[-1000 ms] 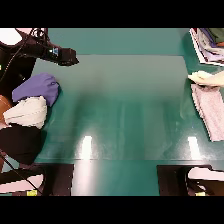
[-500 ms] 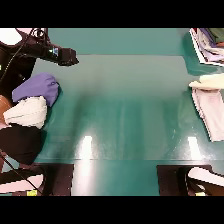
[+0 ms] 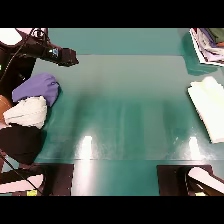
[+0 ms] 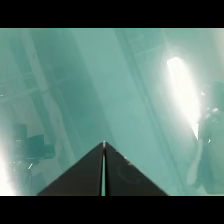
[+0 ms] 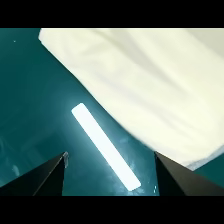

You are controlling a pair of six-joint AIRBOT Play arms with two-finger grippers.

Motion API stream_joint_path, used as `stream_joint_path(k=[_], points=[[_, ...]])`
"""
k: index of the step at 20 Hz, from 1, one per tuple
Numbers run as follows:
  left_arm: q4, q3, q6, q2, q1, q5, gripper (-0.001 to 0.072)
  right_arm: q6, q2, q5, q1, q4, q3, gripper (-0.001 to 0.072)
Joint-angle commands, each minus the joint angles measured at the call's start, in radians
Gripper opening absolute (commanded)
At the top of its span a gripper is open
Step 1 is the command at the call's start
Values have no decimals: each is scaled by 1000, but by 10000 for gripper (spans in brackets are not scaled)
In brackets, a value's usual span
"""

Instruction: Fold the shirts.

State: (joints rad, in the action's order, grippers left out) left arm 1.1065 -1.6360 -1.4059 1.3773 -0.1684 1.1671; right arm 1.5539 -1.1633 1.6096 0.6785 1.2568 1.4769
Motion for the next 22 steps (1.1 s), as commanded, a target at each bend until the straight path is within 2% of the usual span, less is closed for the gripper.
stream_joint_path(k=[1,5,9,10,12,14,15,22], points=[[0,0,1,0,0,1,25,1,79,4,49,10,-96,624],[0,0,0,0,0,-12,25,-1,157,-85,-43,-195,-130,623],[-1,0,0,0,0,-16,25,-2,194,-226,-333,-214,-130,621],[-1,0,0,0,0,-16,25,-3,195,-253,-408,-214,-130,580],[-1,0,0,0,0,-16,25,-3,188,-303,-557,-208,-129,341],[-1,0,0,0,0,-16,26,-4,175,-333,-675,-208,-129,68],[-1,0,0,0,0,-16,25,-18,166,-343,-723,-208,-129,16],[-1,0,0,0,0,-16,25,-26,114,-349,-831,-209,-129,16]])
